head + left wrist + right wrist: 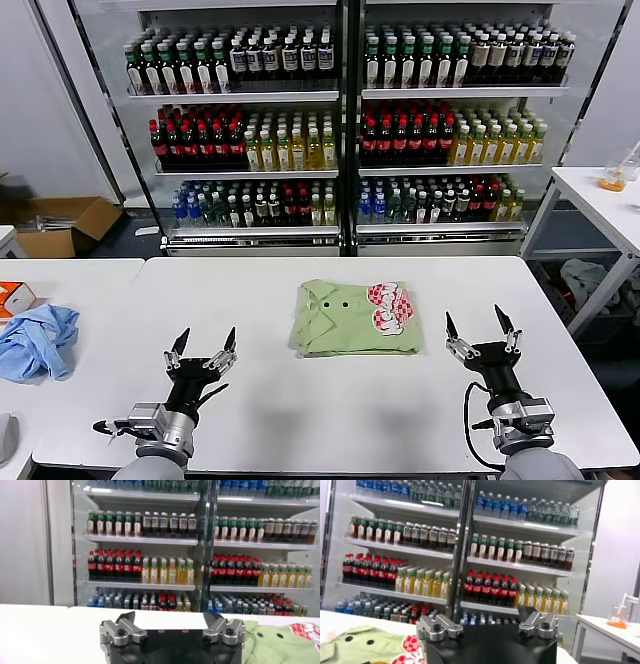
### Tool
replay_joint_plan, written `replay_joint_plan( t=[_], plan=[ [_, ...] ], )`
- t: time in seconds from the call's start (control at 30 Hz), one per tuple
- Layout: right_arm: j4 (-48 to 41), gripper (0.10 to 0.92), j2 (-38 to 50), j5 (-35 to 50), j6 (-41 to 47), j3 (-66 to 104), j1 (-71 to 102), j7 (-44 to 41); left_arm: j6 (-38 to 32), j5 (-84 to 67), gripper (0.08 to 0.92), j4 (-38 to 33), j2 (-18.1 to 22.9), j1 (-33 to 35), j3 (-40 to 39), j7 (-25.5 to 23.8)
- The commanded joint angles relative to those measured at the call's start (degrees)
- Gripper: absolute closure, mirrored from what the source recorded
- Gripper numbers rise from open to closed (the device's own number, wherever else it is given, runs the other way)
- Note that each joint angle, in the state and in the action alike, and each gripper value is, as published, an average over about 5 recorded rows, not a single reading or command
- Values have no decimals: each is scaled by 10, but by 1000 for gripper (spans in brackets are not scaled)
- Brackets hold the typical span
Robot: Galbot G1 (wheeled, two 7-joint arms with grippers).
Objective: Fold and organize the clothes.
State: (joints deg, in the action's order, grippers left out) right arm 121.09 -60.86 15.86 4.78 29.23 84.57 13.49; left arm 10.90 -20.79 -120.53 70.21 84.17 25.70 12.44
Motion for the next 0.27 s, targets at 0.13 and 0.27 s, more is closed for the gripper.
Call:
replay_joint_plan(
  t=[0.13,0.27],
  plan=[
    [20,203,7,-9,4,2,9,7,1,1,177,-15,0,18,13,-1],
    [18,203,10,-3,7,2,3,11,1,0,177,-15,-1,17,12,-2]
  ],
)
